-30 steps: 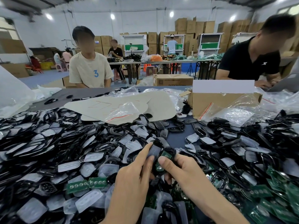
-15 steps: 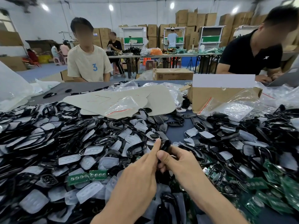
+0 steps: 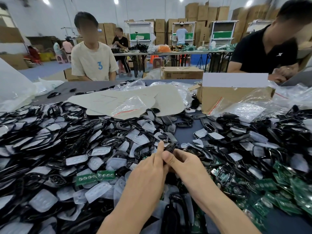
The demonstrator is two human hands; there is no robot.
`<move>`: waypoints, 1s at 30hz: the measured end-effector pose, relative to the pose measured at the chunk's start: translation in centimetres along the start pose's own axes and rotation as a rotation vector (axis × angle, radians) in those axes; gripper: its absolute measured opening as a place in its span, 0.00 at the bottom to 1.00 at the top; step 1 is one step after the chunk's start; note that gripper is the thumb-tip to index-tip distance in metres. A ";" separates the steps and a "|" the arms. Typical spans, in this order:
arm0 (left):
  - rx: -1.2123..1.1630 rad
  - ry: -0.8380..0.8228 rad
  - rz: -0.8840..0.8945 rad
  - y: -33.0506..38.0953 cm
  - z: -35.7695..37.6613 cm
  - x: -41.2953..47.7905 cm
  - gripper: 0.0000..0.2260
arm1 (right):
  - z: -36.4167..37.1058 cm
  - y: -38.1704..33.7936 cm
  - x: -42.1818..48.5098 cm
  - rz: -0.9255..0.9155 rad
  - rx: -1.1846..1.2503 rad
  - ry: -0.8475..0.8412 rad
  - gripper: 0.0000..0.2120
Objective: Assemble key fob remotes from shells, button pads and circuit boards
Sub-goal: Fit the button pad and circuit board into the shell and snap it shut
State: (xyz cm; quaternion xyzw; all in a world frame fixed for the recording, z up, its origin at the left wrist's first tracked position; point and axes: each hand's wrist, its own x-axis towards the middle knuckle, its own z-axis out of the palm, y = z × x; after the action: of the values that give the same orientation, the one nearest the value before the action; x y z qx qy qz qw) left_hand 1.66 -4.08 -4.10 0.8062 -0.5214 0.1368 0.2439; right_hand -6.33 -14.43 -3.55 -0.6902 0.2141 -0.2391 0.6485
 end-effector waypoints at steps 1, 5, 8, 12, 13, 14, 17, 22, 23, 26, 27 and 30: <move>-0.023 -0.031 -0.014 0.1 0.1 0.0 0.28 | 0.1 0.0 0.0 -0.002 -0.003 -0.002 0.36; 0.009 -0.119 -0.005 -0.1 0.2 -0.5 0.30 | 0.2 -0.3 -0.1 -0.007 0.011 -0.008 0.29; 0.051 -0.134 0.019 0.1 -0.3 -0.3 0.31 | 0.0 -0.2 -0.2 -0.004 0.047 -0.042 0.21; -0.128 -0.029 -0.010 -0.6 -0.1 -0.4 0.29 | -0.4 -0.3 -0.3 -0.003 0.086 -0.077 0.20; -0.218 -0.013 -0.044 -0.5 -0.3 -0.4 0.29 | -0.4 -0.4 -0.3 0.006 0.159 -0.080 0.20; -0.346 -0.009 -0.098 -0.3 -0.6 -0.5 0.30 | -0.5 -0.6 -0.2 0.032 0.275 -0.083 0.20; -0.743 0.010 -0.259 0.2 -1.2 -0.3 0.23 | -1.0 -0.7 0.3 0.101 0.582 -0.049 0.21; -1.210 -0.101 -0.470 0.8 -1.9 0.1 0.17 | -1.1 -0.5 0.4 0.132 0.646 -0.071 0.27; -1.258 -0.140 -0.481 0.9 -2.0 0.1 0.19 | -1.0 -0.4 0.3 0.129 0.632 -0.109 0.28; -1.372 -0.161 -0.511 1.0 -2.0 0.3 0.22 | -0.8 -0.5 0.1 0.113 0.600 -0.161 0.26; -1.411 -0.158 -0.520 1.0 -2.0 0.3 0.21 | -0.8 -0.6 0.0 0.113 0.585 -0.169 0.25; -1.491 -0.183 -0.540 1.0 -2.1 0.4 0.22 | -0.5 -0.7 -0.1 0.122 0.541 -0.180 0.23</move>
State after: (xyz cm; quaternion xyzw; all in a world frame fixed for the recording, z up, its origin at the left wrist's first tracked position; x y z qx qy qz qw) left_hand 1.02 -3.63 -1.92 0.5374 -0.2802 -0.3786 0.6996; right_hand -6.76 -14.73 -2.84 -0.4963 0.1252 -0.1862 0.8386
